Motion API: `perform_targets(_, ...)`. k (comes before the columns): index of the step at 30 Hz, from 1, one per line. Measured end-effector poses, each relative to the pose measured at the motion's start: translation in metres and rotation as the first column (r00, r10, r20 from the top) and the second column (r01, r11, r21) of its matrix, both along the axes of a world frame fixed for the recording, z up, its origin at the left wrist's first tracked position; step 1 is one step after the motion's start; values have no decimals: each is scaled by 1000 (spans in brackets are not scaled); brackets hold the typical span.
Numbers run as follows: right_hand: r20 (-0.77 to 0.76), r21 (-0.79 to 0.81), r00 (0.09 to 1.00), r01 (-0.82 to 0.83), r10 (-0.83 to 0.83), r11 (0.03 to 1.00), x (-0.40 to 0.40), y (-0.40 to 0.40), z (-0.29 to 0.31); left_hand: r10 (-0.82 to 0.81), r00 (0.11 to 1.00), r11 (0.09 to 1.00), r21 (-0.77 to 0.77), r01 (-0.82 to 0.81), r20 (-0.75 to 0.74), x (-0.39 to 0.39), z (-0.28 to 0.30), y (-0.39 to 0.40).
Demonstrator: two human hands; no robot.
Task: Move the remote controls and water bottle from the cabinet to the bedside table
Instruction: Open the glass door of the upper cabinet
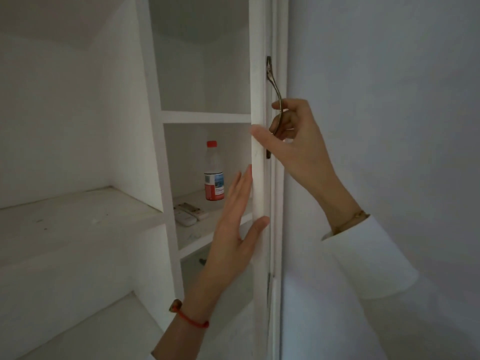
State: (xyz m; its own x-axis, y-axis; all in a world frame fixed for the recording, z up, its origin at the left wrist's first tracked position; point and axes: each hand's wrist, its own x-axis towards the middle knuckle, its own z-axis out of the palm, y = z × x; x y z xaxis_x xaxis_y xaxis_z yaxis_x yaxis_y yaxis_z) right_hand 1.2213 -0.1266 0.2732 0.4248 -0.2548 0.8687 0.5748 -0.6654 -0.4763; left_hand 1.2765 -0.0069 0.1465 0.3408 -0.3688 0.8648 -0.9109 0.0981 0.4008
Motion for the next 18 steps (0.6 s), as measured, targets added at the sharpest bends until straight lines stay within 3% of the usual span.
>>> perform_targets(10, -30, -71, 971, 236, -239, 969, -32, -27, -6, -110, 990, 991, 90, 102, 93, -16, 7, -33)
perform_targets(18, -21, -194, 862, 493, -507, 848, -69, -58, -9, -228, 965, 958, 207, 199, 126, -30, 6, -70)
